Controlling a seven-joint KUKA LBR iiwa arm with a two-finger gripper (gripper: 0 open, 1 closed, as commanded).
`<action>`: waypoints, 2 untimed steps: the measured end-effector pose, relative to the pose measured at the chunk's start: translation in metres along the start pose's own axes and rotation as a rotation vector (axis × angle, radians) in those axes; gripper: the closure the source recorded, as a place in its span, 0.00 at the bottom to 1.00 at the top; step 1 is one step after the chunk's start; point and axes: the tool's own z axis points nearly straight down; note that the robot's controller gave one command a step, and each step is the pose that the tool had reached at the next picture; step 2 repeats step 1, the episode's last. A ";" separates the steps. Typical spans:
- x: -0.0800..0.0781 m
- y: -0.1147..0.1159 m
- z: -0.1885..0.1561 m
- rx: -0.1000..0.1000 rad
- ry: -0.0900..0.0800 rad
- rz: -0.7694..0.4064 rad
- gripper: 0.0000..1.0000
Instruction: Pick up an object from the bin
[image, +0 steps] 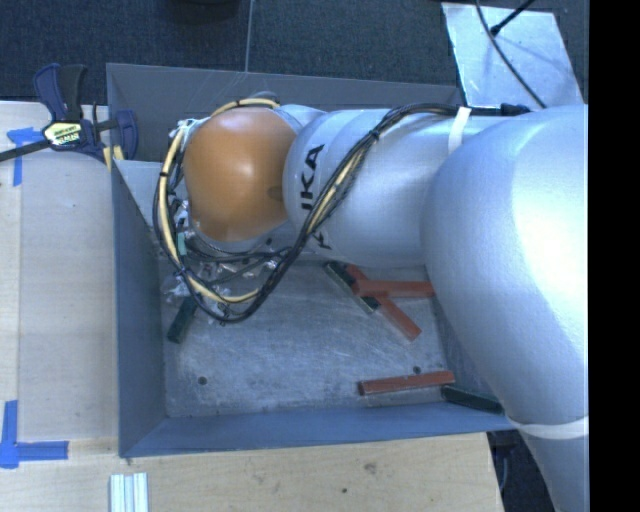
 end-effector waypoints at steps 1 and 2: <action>-0.001 -0.001 -0.005 0.000 -0.001 0.006 1.00; -0.001 -0.001 -0.005 0.000 -0.001 0.006 1.00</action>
Offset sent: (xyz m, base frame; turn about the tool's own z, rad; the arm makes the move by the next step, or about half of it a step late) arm -0.0001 -0.0002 0.0042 0.0000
